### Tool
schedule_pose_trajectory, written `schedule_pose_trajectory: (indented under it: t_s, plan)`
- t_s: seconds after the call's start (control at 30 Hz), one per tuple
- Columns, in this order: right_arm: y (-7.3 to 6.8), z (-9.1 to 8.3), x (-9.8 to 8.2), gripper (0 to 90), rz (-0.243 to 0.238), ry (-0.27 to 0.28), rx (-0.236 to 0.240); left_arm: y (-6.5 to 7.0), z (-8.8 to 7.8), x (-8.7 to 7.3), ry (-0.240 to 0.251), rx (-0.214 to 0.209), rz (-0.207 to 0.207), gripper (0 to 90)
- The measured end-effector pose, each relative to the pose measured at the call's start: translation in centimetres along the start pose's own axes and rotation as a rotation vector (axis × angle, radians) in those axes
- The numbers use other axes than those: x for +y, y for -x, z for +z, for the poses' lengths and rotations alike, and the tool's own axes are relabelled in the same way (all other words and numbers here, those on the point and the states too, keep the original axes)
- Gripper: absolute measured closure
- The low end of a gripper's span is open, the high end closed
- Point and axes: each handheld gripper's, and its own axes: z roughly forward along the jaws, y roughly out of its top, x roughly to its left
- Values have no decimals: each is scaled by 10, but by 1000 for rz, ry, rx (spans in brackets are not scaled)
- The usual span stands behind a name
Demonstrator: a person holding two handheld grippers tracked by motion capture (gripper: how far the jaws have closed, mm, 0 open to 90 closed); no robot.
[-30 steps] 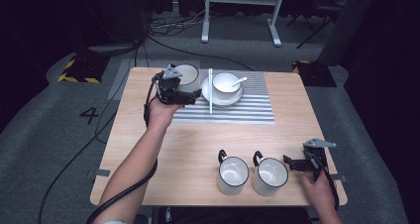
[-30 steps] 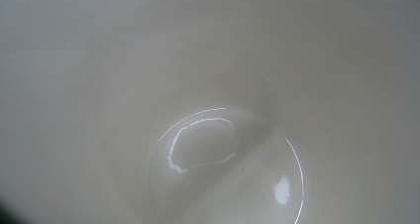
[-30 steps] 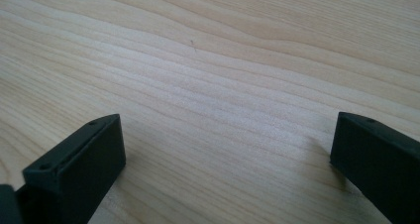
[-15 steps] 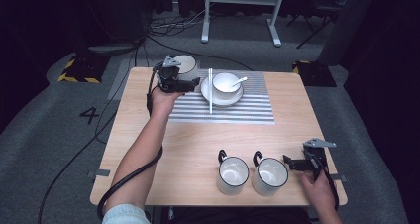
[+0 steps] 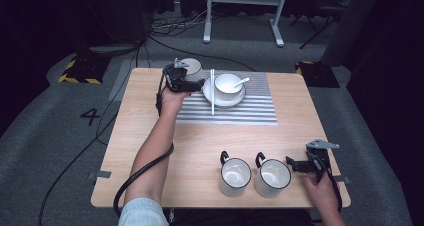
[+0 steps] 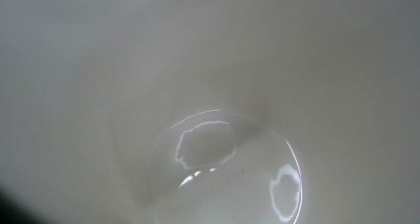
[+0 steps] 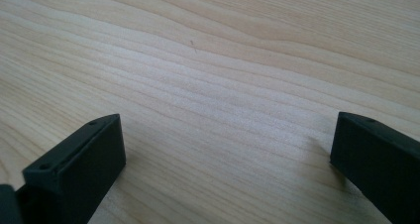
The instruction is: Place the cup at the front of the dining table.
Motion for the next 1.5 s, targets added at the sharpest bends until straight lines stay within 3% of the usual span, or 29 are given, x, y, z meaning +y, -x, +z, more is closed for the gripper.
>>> schedule_pose_trajectory:
  t_s: [0.1, 0.13, 0.33, 0.4, 0.63, 0.7, 0.87, 1.0, 1.2, 1.3, 1.5]
  plan:
    - [0, 0, 0, 4, 0, 0, 0, -3, 6, -5, -10, 10, -32, 34]
    - [0, 0, 0, 4, 0, 0, 0, -5, 12, -8, -15, 12, -72, 34]
    - [0, 0, 0, 4, 0, 0, 0, -8, 25, -18, -66, 60, -45, 34]
    - [0, 0, 0, 4, 0, 0, 0, -9, 27, -20, -76, 56, -44, 34]
    - [0, 0, 0, 4, 0, 0, 0, -14, 33, -34, -82, 67, -59, 34]
    - [0, 0, 0, 4, 0, 0, 0, -14, 34, -40, -80, 61, -92, 35]
    - [0, 0, 0, 4, 1, 0, -1, -14, 39, -48, -70, 55, -107, 35]
    - [0, 0, 0, 5, 0, 0, 0, -10, 44, -53, -114, 60, -55, 35]
    - [0, 0, 0, 4, 0, 0, 0, -8, 51, -57, -145, 27, -102, 34]
    - [0, 0, 0, 4, 0, 0, 0, -4, 54, -59, -162, 35, -65, 35]
    - [0, 0, 0, 4, 0, 0, 0, 0, 56, -66, -167, 26, -69, 34]
